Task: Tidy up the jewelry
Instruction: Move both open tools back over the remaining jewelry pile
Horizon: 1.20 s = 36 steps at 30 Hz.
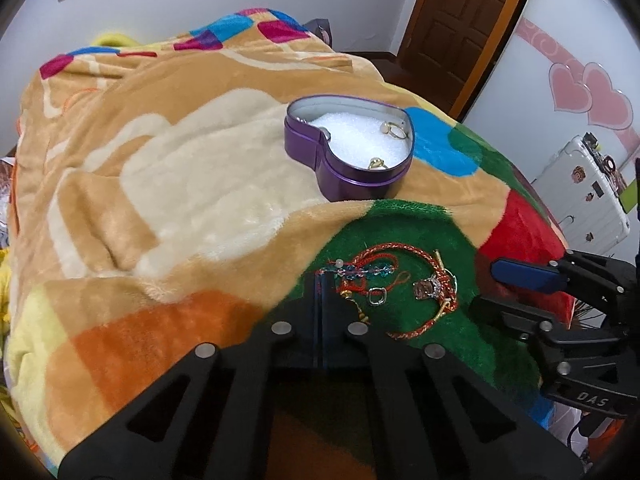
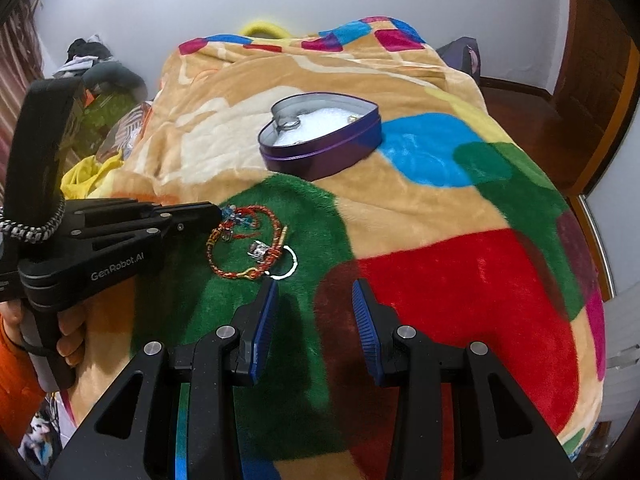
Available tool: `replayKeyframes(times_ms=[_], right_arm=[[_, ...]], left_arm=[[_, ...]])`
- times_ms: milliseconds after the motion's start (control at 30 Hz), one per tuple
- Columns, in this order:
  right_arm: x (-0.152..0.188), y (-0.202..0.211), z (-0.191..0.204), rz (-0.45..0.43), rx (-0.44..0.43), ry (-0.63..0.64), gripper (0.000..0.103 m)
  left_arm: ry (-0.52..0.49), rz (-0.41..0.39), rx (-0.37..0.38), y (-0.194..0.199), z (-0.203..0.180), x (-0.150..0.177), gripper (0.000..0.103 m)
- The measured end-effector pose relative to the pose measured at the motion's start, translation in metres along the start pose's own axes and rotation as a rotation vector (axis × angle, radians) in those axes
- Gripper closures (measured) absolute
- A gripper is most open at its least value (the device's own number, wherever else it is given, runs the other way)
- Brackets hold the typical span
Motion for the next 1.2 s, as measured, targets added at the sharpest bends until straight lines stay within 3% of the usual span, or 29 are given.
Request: replayKeyframes(times_ms=[367,467,600,800,1033,1200], right_arm=[[-0.008,0.003,0.006,-0.027,-0.004,0.017,0.068],[-0.013,0.004,0.005,-0.039,0.0,0.001,0.068],[-0.012,0.004,0.003,-0.04,-0.01,-0.012,0.068],[-0.008,0.003,-0.001,-0.027,-0.008,-0.004,0.068],[-0.009,0.004,-0.006,-0.035,-0.007,-0.005,0.068],[-0.01,0.003,-0.005,-0.044,-0.023,-0.008,0.068]], left_arm=[[-0.005,-0.136,-0.005,0.059,0.005,-0.012,0.103],[0.002,-0.104,0.038,0.056,0.006,-0.016,0.102],[-0.012,-0.037,0.015,0.032,0.003,-0.014,0.092],[0.017,0.062,0.035,-0.004,0.006,-0.005,0.091],[0.066,0.07,0.064,-0.019,0.012,-0.007,0.091],[0.047,0.072,0.051,-0.024,0.007,-0.008,0.092]])
Point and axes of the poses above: each gripper's, at about its wrist camera, not at the fingertips, and y roughly against the way its jaws point, z to its left, x to its underside, the point moved 2 cm from there along -y, roughly the way its jaws point, and after that the axes turned 2 degrees about x, right-handed, at the moved point
